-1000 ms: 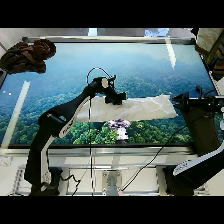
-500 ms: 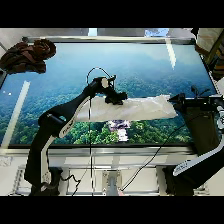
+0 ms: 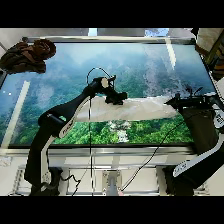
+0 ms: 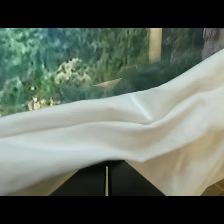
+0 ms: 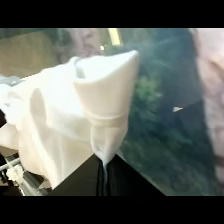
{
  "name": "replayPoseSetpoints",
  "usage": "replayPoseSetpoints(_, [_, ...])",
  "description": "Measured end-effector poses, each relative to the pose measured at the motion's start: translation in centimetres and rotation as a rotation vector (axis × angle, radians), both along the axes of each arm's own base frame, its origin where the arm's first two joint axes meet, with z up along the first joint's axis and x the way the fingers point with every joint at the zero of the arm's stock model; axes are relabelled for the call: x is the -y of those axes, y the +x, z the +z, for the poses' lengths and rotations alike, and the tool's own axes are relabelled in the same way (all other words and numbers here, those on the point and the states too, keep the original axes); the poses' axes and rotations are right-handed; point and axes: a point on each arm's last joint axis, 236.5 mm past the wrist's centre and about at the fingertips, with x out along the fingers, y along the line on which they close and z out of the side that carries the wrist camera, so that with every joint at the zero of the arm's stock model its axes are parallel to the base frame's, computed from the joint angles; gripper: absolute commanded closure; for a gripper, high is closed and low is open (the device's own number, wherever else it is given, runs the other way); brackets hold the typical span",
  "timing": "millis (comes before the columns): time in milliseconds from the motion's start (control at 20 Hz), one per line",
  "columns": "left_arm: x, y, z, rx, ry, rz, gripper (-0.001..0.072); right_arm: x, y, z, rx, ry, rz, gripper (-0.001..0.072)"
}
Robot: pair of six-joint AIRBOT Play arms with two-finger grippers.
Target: Fold the shirts.
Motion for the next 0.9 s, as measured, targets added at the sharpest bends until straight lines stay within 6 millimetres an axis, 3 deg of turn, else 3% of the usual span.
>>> replayPoseSetpoints(250, [-0.1,-0.4,-0.3,-0.023,0.006,0.005,0.0700,-1.2,0.7,3.7,0.070,0.081,0.003,0.0684])
replayPoseSetpoints(450, [0.3,-2.2,-1.8,-0.088,0.019,-0.030,0.0700,-2.5,1.9,9.1,0.186,0.122,0.003,0.0684])
replayPoseSetpoints(650, [3.0,-3.8,-2.5,-0.090,-0.024,-0.079,0.0699,-4.8,2.6,15.4,0.328,0.120,0.058,0.0684])
replayPoseSetpoints(800, [4.1,-2.1,-0.5,0.001,-0.060,-0.107,0.0698,-7.7,2.7,19.4,0.407,0.113,0.116,0.0684])
replayPoseSetpoints(900, [3.2,1.1,3.8,0.109,-0.091,-0.091,0.0698,-10.0,2.4,20.9,0.423,0.116,0.165,0.0684])
